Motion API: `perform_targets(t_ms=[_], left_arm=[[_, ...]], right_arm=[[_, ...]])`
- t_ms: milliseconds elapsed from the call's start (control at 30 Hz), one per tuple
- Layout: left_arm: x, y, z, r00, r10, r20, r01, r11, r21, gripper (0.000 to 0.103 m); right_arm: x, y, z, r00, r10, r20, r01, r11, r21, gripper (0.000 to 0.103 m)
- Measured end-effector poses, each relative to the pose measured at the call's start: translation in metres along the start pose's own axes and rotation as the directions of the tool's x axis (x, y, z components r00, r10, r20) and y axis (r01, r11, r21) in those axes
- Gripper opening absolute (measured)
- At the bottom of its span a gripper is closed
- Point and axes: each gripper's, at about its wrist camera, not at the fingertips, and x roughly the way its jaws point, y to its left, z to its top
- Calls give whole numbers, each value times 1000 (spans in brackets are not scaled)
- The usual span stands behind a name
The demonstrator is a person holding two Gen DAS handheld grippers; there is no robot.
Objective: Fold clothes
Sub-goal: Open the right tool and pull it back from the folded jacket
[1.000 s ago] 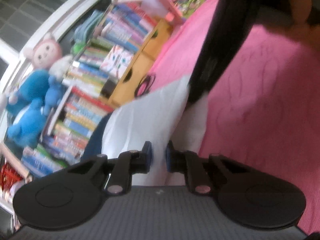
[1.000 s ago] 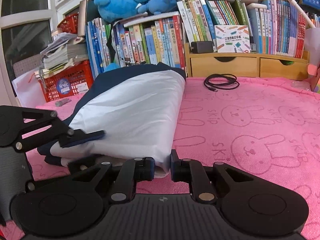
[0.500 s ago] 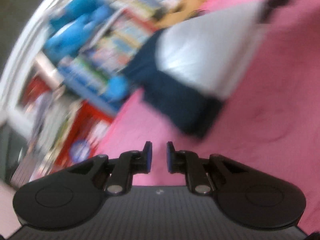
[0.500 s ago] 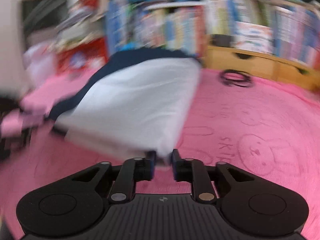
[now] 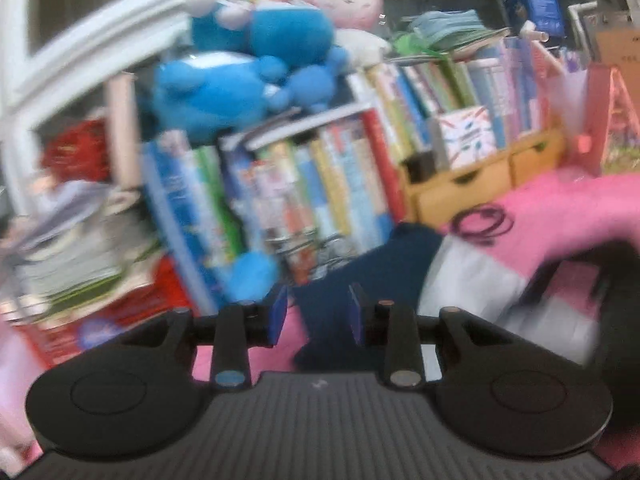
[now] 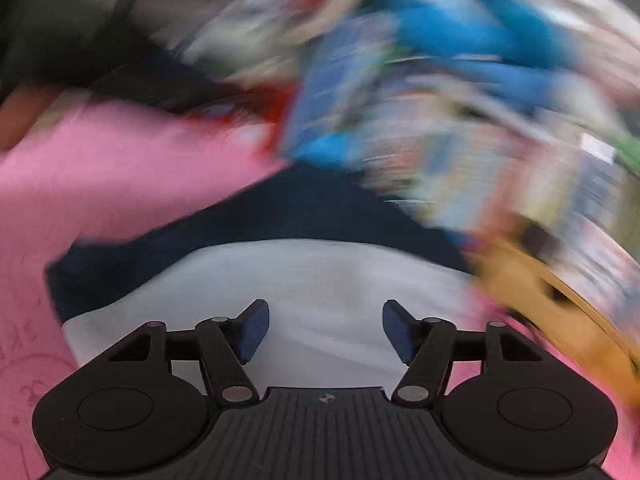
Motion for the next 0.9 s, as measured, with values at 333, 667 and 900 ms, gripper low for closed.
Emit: perform_targets(t_ms=[333,667,900], left_arm=[[76,14,-74,981,110,-160,-99,992,77,32],[84,62,0,956,267,-125,-269,963,-3,32],[152,11,71,942,-166,-293,102,970,-220,56]], right_arm=[[-59,-44,-26,972,193,132,-210,969,127,78],[21,-188,-83,994,73,79,-107,607,787,44],[33,-144,-70,993,93,75,-119,749,652,53]])
